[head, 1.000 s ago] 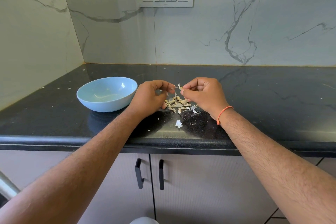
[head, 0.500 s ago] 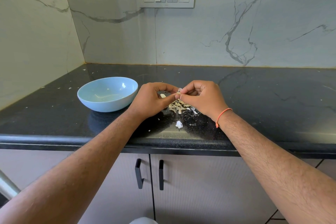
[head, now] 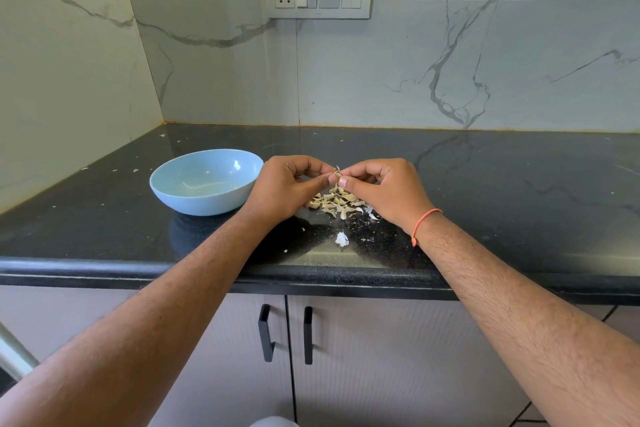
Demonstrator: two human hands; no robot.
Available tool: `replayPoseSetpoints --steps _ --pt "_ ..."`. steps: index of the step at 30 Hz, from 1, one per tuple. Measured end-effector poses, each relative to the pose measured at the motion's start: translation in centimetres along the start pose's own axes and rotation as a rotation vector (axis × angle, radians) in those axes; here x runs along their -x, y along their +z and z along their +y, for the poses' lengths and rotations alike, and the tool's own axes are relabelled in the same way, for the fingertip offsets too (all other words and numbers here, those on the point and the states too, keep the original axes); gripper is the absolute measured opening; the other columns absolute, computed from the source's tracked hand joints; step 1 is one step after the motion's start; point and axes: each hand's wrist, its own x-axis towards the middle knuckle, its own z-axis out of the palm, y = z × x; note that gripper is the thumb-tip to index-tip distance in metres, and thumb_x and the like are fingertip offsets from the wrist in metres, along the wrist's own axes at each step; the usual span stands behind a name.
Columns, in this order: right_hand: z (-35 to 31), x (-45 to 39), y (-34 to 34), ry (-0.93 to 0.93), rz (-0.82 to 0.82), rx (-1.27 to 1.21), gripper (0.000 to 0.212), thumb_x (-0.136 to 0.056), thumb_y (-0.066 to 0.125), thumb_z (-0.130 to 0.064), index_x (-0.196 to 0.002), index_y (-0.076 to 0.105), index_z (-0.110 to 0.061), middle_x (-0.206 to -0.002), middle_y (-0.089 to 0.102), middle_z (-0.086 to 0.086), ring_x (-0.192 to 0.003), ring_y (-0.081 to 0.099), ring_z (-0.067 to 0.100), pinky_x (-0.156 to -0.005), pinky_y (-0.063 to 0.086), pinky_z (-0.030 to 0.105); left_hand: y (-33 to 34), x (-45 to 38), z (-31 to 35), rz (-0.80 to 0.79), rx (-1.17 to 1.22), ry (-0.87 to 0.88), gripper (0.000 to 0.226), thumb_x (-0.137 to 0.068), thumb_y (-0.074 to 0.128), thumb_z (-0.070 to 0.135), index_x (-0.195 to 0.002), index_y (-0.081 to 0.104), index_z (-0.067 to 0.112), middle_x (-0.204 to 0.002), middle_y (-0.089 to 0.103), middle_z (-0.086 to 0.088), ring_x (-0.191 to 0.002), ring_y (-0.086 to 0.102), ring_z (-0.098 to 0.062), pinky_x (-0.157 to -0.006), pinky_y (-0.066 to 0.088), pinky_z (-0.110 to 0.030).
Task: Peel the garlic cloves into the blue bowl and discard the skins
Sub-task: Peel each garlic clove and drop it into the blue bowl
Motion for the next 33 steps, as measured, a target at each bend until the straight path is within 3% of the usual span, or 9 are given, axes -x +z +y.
replayPoseSetpoints --steps 8,12,18,22,27,33 --pt "0.25 -0.11 0.07 -0.002 0.003 0.014 0.010 -0.087 0.084 -0.024 -0.096 0.084 -0.019 -0.082 0.079 -0.010 -0.075 0.074 0.003 -0.076 0.062 0.025 0.09 -0.10 -0.16 -0.036 -0.006 -0.021 0.008 -0.099 0.074 0.026 -0.100 0.081 0.024 -0.068 0.073 0.017 -0.048 0.055 -0.007 -0.051 0.047 -0.019" --pt "0.25 -0.12 0.10 0.007 0.001 0.001 0.008 -0.088 0.084 -0.024 -0.095 0.084 -0.020 -0.081 0.079 -0.010 -0.076 0.075 0.006 -0.076 0.064 0.028 0.10 -0.12 -0.04 -0.045 -0.001 -0.032 0.013 -0.100 0.072 0.028 -0.099 0.081 0.020 -0.074 0.077 0.007 -0.049 0.057 -0.010 -0.051 0.049 -0.022" --pt "0.13 -0.16 0.03 0.085 -0.027 -0.176 0.010 -0.085 0.086 -0.017 -0.095 0.083 -0.015 -0.082 0.080 0.002 -0.075 0.076 0.017 -0.073 0.065 0.035 0.41 -0.13 0.01 -0.003 -0.110 -0.004 0.009 -0.102 0.069 0.029 -0.095 0.073 0.026 -0.078 0.076 0.014 -0.050 0.063 -0.005 -0.054 0.050 -0.019" --pt "-0.10 -0.19 0.03 0.186 -0.118 -0.285 0.012 -0.086 0.085 -0.013 -0.096 0.079 -0.011 -0.076 0.077 0.009 -0.062 0.066 0.014 -0.051 0.053 0.024 0.50 -0.07 0.05 -0.024 -0.220 0.048 0.008 -0.106 0.061 0.030 -0.101 0.066 0.028 -0.087 0.070 0.017 -0.069 0.061 0.011 -0.064 0.043 -0.008" --pt "0.00 -0.33 -0.08 0.233 -0.147 -0.352 0.019 -0.086 0.085 -0.016 -0.100 0.078 -0.006 -0.089 0.078 0.018 -0.062 0.065 0.014 -0.049 0.050 0.023 0.56 -0.02 0.11 -0.083 -0.286 0.087 0.010 -0.109 0.056 0.030 -0.101 0.062 0.030 -0.089 0.065 0.020 -0.078 0.058 0.014 -0.067 0.040 -0.007" --pt "0.06 -0.43 -0.02 0.240 -0.125 -0.362 0.014 -0.086 0.085 -0.013 -0.095 0.076 -0.006 -0.085 0.079 0.014 -0.062 0.065 0.016 -0.048 0.049 0.023 0.59 0.15 0.29 -0.070 -0.179 0.118 0.010 -0.107 0.061 0.029 -0.103 0.068 0.023 -0.092 0.070 0.015 -0.063 0.059 0.010 -0.063 0.042 -0.009"
